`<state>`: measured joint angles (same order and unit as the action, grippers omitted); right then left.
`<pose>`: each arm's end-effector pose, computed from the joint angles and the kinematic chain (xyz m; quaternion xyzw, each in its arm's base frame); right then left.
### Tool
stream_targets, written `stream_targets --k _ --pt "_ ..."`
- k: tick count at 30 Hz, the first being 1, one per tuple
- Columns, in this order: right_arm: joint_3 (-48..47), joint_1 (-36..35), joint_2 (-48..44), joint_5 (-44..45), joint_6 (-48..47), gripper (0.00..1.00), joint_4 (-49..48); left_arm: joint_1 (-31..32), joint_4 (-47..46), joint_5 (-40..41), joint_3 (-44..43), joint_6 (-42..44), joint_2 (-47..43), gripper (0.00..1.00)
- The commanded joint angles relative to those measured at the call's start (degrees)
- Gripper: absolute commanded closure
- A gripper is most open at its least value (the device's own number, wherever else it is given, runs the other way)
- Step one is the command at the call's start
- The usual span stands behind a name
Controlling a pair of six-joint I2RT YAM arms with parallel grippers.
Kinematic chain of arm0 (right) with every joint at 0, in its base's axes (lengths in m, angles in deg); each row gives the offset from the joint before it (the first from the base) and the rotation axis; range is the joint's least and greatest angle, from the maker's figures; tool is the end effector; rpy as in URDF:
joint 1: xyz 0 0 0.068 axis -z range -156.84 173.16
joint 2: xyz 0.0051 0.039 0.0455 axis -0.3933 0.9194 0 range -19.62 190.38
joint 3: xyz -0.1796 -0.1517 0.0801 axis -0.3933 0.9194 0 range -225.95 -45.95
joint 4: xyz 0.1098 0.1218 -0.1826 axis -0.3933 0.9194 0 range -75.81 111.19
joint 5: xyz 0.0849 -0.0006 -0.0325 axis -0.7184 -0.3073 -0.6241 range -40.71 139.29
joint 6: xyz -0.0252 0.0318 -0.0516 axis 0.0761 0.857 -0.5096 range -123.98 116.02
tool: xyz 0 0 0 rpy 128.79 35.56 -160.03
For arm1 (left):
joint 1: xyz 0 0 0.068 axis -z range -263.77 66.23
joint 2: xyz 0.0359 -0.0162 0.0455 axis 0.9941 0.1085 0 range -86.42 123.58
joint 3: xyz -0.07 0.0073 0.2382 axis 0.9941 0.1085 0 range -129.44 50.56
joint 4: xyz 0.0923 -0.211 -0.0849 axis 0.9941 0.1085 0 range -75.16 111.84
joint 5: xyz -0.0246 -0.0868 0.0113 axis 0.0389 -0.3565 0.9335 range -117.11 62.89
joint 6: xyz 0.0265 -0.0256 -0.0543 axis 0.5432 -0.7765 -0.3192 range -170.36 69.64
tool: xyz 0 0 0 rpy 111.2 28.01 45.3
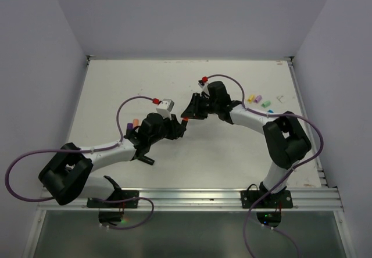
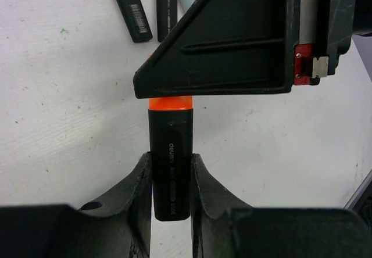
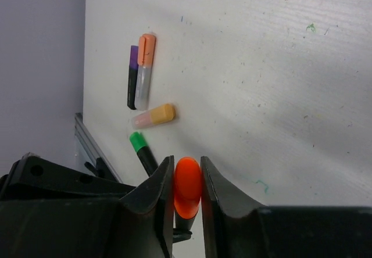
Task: Open the pen caps
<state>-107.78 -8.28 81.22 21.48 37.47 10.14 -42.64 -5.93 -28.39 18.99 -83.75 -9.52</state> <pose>0.3097 0.2175 0.1826 -0.0355 0.8673 0.4378 0.2342 0.2125 -0.1869 0.1739 0.0628 0.8389 -0.3347 0.4245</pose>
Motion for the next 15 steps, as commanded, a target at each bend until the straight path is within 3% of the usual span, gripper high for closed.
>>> stream_targets --k 1,2,3,7,10,15 --pt "-2.9 0.1 0.9 1.3 0.6 0.83 -2.1 0.7 -3.9 0.7 -0.2 0.1 -1.0 1.0" --pt "-3.0 0.0 1.0 1.2 0.6 1.0 -2.1 0.8 -3.9 0.8 -0.1 0.1 -1.1 1.0" --pt "-2.8 0.0 1.0 1.1 0.6 1.0 -1.9 0.8 -3.7 0.9 -0.2 0.1 -1.1 1.0" --pt "-0.4 -0.1 -0.6 0.7 1.0 1.0 -3.1 0.8 -3.6 1.0 -0.1 0.7 -1.1 0.55" --pt "1.3 -0.1 -1.8 -1.3 2.7 1.0 -5.2 0.8 -3.9 2.6 0.1 1.5 -1.1 0.35" --pt "3.5 -0.1 -4.6 -2.5 5.8 1.0 -8.2 0.8 -4.9 1.9 0.6 1.7 -0.4 0.29"
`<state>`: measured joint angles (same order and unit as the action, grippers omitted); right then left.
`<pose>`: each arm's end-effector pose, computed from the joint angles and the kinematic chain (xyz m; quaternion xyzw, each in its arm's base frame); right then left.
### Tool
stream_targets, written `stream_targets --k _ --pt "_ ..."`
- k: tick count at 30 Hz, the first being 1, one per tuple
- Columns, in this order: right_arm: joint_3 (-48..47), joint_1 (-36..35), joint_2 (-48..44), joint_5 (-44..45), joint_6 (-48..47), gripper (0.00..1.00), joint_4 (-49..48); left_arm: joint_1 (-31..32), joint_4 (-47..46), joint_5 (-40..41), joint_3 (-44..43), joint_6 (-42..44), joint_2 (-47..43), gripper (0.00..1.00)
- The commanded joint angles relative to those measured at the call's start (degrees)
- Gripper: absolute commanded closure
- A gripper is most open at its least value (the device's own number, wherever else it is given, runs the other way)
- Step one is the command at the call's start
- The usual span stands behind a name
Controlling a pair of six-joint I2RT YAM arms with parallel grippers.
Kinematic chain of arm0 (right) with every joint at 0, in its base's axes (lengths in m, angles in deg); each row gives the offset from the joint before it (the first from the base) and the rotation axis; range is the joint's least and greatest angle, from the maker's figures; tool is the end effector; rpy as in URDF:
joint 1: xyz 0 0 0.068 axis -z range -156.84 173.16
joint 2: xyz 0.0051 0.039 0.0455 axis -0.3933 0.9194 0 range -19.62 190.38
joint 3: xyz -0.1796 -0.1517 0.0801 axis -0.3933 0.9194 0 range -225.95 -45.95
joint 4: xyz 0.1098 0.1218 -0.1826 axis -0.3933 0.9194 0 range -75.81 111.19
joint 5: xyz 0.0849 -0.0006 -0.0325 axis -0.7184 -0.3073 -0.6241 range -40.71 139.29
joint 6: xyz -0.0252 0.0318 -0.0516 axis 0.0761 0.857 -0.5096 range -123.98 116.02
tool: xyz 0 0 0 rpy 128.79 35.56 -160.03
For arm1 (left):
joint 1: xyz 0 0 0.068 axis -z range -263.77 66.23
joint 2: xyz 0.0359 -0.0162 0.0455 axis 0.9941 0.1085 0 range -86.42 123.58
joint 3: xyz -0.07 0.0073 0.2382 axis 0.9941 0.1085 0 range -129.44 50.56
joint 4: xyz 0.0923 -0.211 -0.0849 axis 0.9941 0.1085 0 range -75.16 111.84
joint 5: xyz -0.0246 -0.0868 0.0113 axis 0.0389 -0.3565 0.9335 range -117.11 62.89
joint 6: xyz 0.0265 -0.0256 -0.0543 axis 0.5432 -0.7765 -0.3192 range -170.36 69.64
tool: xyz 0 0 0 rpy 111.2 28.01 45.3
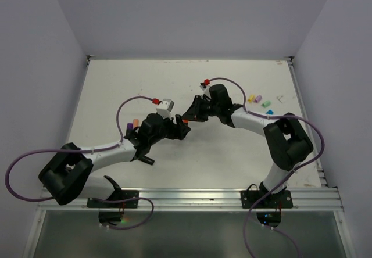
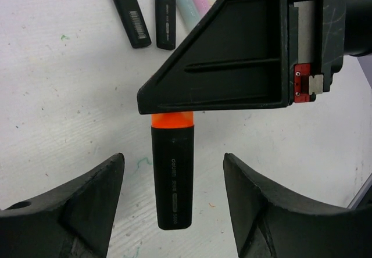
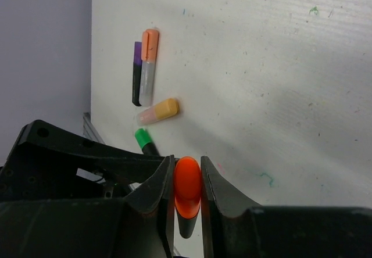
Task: Open the pen caps
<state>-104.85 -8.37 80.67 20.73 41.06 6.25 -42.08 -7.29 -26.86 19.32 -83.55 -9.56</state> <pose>0.3049 0.2159 0.1769 -0.0156 0.8613 0.4549 0.2258 0.2117 -0.1881 0.1749 0.0608 0.8340 -0.3319 0.4365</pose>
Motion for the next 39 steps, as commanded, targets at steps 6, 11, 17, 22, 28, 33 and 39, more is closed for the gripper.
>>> stream_targets --k 6,11,17,22,28,33,39 --pt "0.9 0.0 -6.3 -3.0 4.5 1.0 -6.2 0.2 -6.1 -3.1 -0.1 1.5 2.0 0.39" --pt "1.5 0.0 -6.9 -3.7 4.9 1.0 -6.8 0.1 -8.9 -6.5 -0.2 1.7 2.5 1.0" --pt "-2.4 -1.9 -8.4 14.7 -5.5 1.0 13.2 1.5 -3.7 7.5 -0.7 2.1 -0.7 1.0" --pt "-5.0 -4.2 -8.2 28.3 -5.8 1.0 19.0 9.9 1.1 27.5 -3.3 4.9 -1.0 1.0" --pt "2.0 -1.9 -11.6 18.9 -2.6 1.0 5.3 10.3 -8.1 15.8 0.5 8.5 -2.1 1.0" --pt "-0.3 3.1 -12.0 21.3 -4.9 1.0 13.5 10.2 -6.6 9.9 -1.1 8.7 0.3 1.0" --pt "0.0 17.3 -15.9 29.5 -10.5 1.0 27.3 10.3 -4.2 6.6 -11.3 5.8 12.2 1.0"
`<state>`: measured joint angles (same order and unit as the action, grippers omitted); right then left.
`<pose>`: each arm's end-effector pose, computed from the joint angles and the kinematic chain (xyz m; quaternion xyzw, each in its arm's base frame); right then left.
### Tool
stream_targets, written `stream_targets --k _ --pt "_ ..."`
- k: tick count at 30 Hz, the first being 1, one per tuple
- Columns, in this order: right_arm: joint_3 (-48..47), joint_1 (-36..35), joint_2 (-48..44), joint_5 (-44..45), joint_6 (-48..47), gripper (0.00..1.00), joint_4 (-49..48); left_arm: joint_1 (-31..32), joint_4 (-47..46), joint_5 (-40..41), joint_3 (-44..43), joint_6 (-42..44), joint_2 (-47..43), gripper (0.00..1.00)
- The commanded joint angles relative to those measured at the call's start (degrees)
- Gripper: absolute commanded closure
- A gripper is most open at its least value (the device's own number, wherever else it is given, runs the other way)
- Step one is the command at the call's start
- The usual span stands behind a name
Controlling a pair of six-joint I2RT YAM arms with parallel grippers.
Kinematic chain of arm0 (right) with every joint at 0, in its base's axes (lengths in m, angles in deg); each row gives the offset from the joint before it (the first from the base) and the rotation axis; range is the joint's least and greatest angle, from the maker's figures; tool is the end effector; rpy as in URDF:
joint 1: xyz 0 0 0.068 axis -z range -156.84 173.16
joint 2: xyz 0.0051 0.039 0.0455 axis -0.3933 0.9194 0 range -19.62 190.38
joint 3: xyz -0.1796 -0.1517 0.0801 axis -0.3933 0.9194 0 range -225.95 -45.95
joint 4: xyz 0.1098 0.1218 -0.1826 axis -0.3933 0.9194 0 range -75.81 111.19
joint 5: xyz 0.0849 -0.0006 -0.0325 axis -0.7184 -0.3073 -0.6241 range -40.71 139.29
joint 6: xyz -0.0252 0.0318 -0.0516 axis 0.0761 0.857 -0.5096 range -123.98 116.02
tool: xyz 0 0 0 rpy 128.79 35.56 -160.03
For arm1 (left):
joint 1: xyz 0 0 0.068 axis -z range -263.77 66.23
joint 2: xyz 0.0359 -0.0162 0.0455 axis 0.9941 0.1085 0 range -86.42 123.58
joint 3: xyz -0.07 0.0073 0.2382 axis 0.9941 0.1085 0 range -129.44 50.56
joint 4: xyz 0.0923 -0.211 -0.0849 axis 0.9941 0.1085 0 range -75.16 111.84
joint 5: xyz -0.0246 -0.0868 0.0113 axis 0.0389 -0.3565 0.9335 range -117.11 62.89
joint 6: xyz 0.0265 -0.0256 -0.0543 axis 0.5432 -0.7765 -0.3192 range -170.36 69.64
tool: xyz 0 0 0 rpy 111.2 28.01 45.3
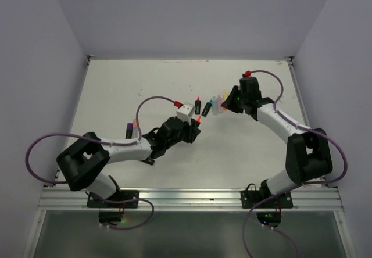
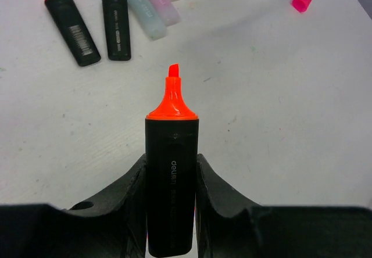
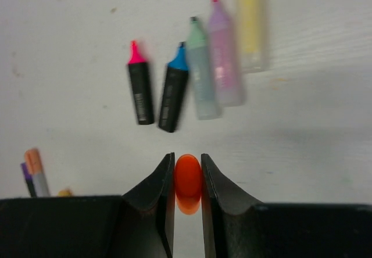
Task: Open the pen caps
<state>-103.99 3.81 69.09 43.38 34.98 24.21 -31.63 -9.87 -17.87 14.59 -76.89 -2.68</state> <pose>0.3155 0.1163 0.2058 0.1334 0.8981 0.2438 0.3410 0.1948 -0.2368 0.1734 0.1410 0.8206 -0.2965 0.4678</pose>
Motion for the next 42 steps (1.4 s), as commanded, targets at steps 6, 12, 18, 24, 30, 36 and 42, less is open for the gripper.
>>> stream_targets --k 6,12,18,24,30,36,42 --pt "1.3 14.1 -7.6 14.7 -7.9 1.0 16.9 -0.2 1.5 -0.6 -17.3 -2.9 17.5 1.0" --pt "5.1 21.0 -6.5 17.2 -8.7 1.0 18.3 -0.2 3.4 -4.8 -25.3 -3.6 26.9 1.0" --pt "8.0 23.7 -2.3 16.4 -8.0 1.0 15.9 -0.2 3.1 -8.6 -29.6 -4.8 33.0 1.0" --pt "8.8 24.0 -0.1 18.1 -7.7 0.92 14.6 -0.4 4.8 -8.4 -32.1 -4.8 35.5 1.0" --pt "9.5 24.0 0.5 19.9 -8.9 0.7 13.8 -0.5 5.4 -8.4 -31.4 -5.6 35.9 0.66" --pt "8.4 24.1 2.2 17.8 -9.3 0.53 12.7 -0.5 5.5 -7.5 -30.2 -5.4 35.0 0.4" --pt "8.3 23.8 -2.5 16.5 -10.5 0.42 11.5 -1.0 5.2 -4.1 -27.7 -3.1 29.6 0.29"
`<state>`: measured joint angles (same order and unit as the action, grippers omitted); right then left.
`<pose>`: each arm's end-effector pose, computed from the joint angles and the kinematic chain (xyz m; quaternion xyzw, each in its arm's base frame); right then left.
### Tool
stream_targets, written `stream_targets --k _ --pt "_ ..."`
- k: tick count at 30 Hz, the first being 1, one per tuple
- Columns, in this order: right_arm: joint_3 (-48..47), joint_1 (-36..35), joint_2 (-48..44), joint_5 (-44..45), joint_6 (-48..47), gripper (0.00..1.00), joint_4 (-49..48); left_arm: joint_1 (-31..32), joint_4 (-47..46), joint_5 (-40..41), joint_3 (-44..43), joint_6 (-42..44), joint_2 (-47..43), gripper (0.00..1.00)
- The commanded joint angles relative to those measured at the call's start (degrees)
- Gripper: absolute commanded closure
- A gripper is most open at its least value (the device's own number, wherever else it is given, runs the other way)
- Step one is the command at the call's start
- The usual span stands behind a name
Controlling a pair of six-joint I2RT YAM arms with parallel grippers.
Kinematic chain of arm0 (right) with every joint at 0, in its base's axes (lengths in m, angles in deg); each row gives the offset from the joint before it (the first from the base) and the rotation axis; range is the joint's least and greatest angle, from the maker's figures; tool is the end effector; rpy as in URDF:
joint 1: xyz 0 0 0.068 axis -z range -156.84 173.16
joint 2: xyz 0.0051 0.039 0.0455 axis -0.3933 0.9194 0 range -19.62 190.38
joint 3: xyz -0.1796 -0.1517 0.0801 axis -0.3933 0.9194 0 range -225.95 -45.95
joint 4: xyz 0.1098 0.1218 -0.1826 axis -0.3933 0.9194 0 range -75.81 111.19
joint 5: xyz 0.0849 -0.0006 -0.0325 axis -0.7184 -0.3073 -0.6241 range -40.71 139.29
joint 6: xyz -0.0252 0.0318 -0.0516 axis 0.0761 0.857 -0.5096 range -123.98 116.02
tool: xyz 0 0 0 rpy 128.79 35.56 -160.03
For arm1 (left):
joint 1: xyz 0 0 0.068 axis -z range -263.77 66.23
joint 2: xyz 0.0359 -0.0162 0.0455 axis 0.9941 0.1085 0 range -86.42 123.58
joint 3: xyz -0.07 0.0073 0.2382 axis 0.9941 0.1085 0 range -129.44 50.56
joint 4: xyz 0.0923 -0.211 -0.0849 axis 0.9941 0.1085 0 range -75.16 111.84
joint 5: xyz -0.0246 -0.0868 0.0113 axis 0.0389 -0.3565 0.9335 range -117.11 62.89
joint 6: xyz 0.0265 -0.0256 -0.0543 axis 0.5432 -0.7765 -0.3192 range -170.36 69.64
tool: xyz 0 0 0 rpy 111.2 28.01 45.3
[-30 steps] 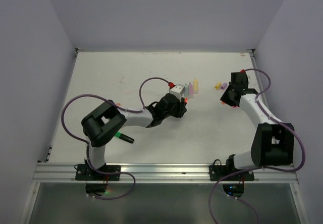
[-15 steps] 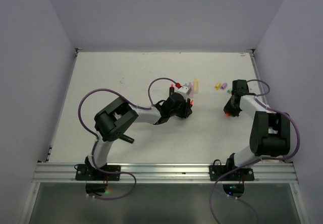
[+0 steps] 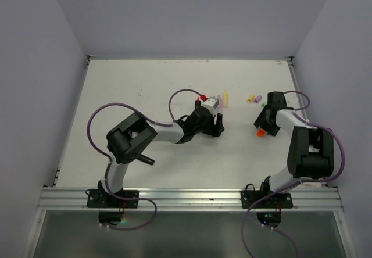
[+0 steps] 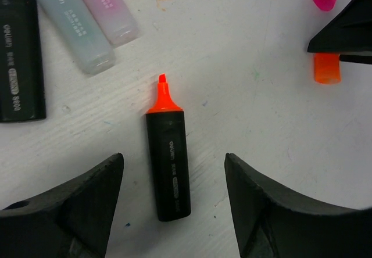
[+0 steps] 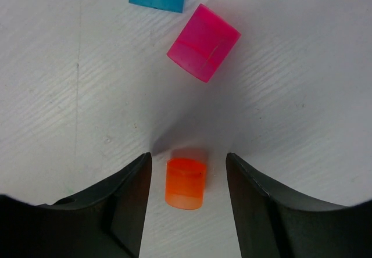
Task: Open the pen caps
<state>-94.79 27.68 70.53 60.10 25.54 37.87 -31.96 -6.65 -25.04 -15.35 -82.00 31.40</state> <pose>0.2824 -0.0322 0.1338 0.3040 0.9234 -0.0432 0.2303 0.2659 -0.3347 0.1186 0.1431 0.8559 -0.3189 0.3812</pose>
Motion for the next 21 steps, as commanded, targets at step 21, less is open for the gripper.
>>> stream_targets --k 21 --pt "-7.2 -25.2 -12.0 -9.4 -5.4 0.31 -2.7 -8.0 32.9 16.3 29.5 -3.1 -52.2 0.02"
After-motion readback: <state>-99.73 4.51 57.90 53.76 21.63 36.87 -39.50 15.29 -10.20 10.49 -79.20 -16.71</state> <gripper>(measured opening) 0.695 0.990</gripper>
